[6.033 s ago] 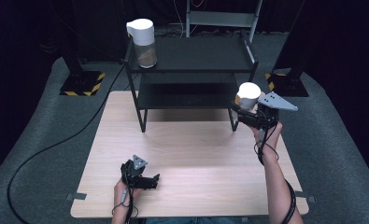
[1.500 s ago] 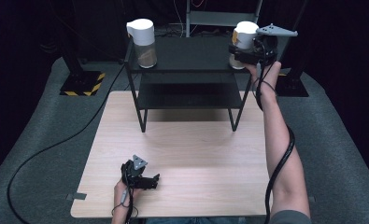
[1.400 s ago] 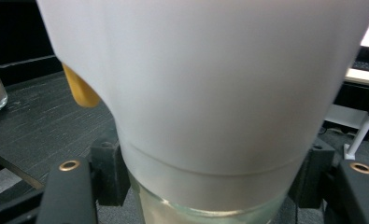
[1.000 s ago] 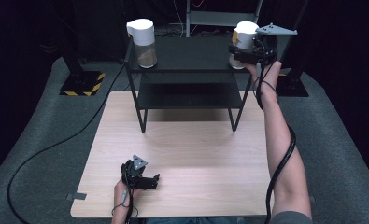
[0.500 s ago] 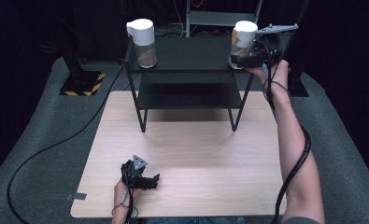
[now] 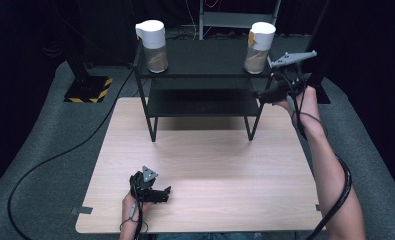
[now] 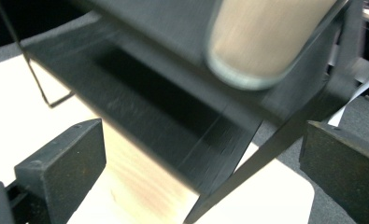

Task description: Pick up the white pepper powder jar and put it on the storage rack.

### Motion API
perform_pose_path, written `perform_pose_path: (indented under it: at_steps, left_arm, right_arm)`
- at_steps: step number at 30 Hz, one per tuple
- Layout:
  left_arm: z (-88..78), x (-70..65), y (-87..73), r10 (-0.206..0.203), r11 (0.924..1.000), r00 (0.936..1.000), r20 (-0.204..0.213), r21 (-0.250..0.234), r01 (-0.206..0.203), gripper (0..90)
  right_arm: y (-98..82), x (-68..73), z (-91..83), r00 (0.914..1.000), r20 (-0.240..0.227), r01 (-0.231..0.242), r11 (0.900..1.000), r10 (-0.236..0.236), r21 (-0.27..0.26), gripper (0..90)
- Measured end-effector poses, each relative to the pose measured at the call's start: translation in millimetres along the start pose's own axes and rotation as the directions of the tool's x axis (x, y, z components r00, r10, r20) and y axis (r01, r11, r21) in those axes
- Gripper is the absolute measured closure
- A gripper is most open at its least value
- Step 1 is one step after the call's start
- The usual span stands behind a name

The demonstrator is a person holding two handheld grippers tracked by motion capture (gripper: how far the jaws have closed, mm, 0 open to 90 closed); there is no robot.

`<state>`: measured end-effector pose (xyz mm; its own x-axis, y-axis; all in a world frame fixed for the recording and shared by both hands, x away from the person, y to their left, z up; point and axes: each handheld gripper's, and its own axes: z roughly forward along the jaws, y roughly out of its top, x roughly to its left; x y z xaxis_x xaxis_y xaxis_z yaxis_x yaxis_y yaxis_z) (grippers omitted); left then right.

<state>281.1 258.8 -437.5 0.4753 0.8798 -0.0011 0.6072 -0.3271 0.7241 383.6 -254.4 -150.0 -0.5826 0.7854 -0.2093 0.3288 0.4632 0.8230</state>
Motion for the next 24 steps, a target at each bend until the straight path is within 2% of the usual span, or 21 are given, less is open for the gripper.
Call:
perform_pose_path:
  at_steps: [2,6,12,15,19,24]
  left_arm:
    - [-0.1,-0.3,0.0,0.002,1.0,1.0,-0.001,0.0,-0.002,1.6]
    - [0.1,0.2,0.1,0.0,1.0,1.0,0.0,0.0,0.0,1.5]
    - [0.2,0.3,0.3,-0.004,1.0,1.0,0.001,0.001,0.004,1.4]
    - [0.3,0.4,0.3,-0.005,1.0,1.0,0.001,0.001,0.005,1.2]
    - [0.5,0.0,0.3,-0.007,1.0,1.0,0.0,0.0,0.007,1.2]
    - [0.5,0.0,0.7,-0.007,1.0,1.0,-0.001,0.002,0.007,1.2]
  right_arm:
    - [-13.0,5.6,1.0,1.0,-0.005,0.005,1.0,-0.005,0.011,0.0]
    - [-40.2,17.2,8.4,0.9994,-0.014,0.031,0.997,-0.031,0.065,0.0]
    - [-85.0,26.3,24.9,0.9989,-0.044,0.02,0.99,-0.014,0.139,0.0]
    - [-107.9,27.7,33.6,0.997,-0.077,0.015,0.985,-0.002,0.173,0.0]
    - [-145.7,31.0,43.6,0.9936,-0.1,-0.033,0.983,0.052,0.182,0.0]
    - [-195.4,43.1,55.3,0.9881,-0.093,-0.102,0.975,0.122,0.198,0.0]
